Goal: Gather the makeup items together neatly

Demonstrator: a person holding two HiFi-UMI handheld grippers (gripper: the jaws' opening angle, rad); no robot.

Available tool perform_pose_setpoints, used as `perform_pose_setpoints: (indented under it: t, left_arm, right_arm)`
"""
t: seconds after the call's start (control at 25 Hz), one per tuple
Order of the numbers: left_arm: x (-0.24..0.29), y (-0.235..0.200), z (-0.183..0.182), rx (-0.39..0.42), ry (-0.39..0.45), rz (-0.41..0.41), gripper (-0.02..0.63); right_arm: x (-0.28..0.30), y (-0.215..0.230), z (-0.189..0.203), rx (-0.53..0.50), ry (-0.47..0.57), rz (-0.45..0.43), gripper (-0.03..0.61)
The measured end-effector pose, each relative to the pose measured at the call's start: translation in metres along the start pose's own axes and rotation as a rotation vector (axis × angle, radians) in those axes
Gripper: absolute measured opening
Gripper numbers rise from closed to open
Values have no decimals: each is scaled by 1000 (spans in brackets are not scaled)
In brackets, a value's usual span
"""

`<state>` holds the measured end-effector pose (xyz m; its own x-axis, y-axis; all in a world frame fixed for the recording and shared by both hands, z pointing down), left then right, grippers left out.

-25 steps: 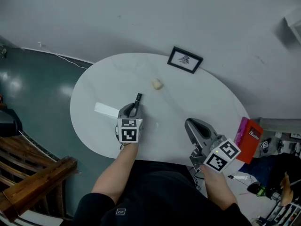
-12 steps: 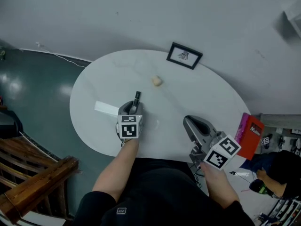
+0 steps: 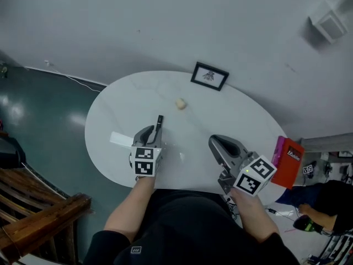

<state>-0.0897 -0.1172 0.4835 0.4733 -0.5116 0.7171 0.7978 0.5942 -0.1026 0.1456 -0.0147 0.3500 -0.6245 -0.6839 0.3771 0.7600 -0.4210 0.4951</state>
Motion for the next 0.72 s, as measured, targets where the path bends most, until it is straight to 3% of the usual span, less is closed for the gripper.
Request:
perform_pose_setpoints:
  t: [0.12,0.32,0.72]
  left_arm:
    - [-22,5,-13,71,46,18,39]
    - [-49,8,-27,133,81,66,26]
    - [-68,0,-30,100,98,119,26]
  right_arm:
    - [6,1,-5,-26,-9,-10,37]
    - [30,16,-13,-75,-105,11,38]
    - [109,53,-31,-143,-244,16,38]
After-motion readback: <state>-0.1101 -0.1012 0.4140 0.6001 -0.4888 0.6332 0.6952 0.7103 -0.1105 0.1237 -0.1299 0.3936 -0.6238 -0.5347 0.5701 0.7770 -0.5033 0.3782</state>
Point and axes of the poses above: the fingertips, and each gripper's own axes: x forward along the fingers, y to its right, z out of its underside, the point moved 8 cm from there along -x, backward along the fingers, and after that the axes turned 10 degrees about -y, right-handed, at the moved point
